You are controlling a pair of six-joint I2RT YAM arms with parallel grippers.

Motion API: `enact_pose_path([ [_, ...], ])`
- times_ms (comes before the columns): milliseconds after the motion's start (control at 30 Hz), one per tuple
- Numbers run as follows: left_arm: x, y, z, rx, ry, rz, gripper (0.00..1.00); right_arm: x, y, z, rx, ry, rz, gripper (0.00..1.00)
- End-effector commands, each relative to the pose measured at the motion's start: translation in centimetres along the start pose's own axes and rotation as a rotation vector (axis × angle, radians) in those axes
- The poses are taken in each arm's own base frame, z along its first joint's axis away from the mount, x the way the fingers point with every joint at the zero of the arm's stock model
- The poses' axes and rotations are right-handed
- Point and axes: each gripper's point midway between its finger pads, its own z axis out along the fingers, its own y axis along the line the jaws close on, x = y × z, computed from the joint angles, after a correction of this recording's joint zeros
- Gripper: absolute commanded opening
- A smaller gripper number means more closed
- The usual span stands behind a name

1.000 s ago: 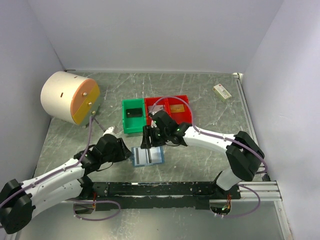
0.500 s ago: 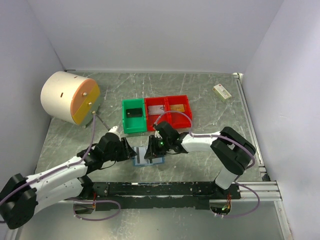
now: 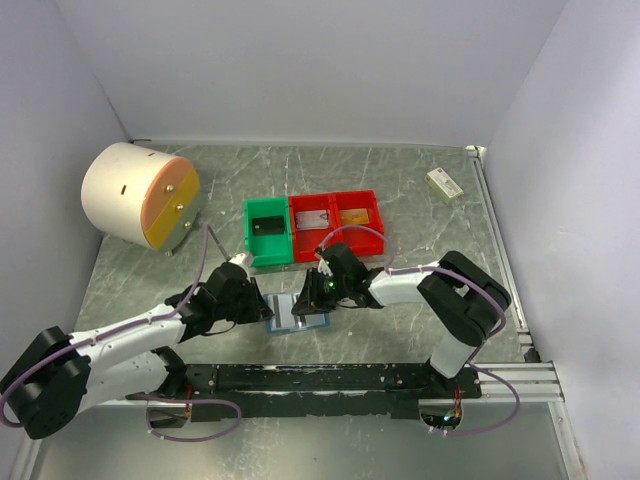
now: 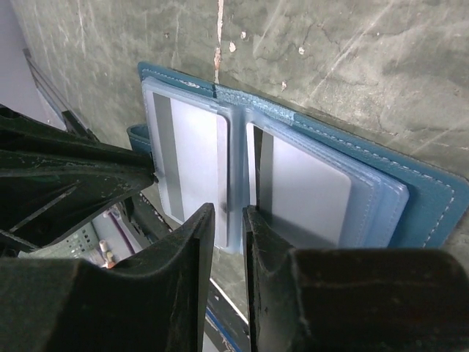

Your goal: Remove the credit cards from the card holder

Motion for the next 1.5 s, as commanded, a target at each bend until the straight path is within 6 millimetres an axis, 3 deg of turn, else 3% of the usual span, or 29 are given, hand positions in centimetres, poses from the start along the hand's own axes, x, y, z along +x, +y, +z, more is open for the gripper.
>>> enact_pose_path([
  [0, -0.4, 0.0, 0.1, -0.038, -0.006, 0.025, 0.21, 0.6, -1.8, 0.4, 0.035, 0.015, 0.025, 0.23],
  [433, 0.8, 2.6, 1.2, -0.192, 0.031, 0.045, 0.16, 0.3, -0.8, 1.0, -0.014, 0.034, 0.018, 0.17],
  [667, 0.9, 2.4, 1.7, -0.199, 0.033, 0.051, 0.15, 0.1, 0.2, 1.1, -0.06, 0.045, 0.017, 0.15],
  [800, 0.9, 2.7, 1.4, -0.21, 0.028, 0.048, 0.15, -0.3, 0.0, 0.8, -0.04, 0.023, 0.01, 0.0],
  [1000, 0.8, 2.8, 1.1, -0.217, 0.015, 0.043, 0.15, -0.7, -0.8, -0.2, -0.019, 0.02, 0.012, 0.0],
  [1267, 0.5, 2.4, 1.1, -0.201, 0.005, 0.037, 0.16, -1.0, -1.2, -1.6, -0.003, 0.029, -0.02, 0.0],
  [1467, -1.5, -0.6, 0.2, -0.102, -0.064, 0.023, 0.26, -1.0, -1.5, -1.0, -0.006, 0.036, -0.003, 0.0],
])
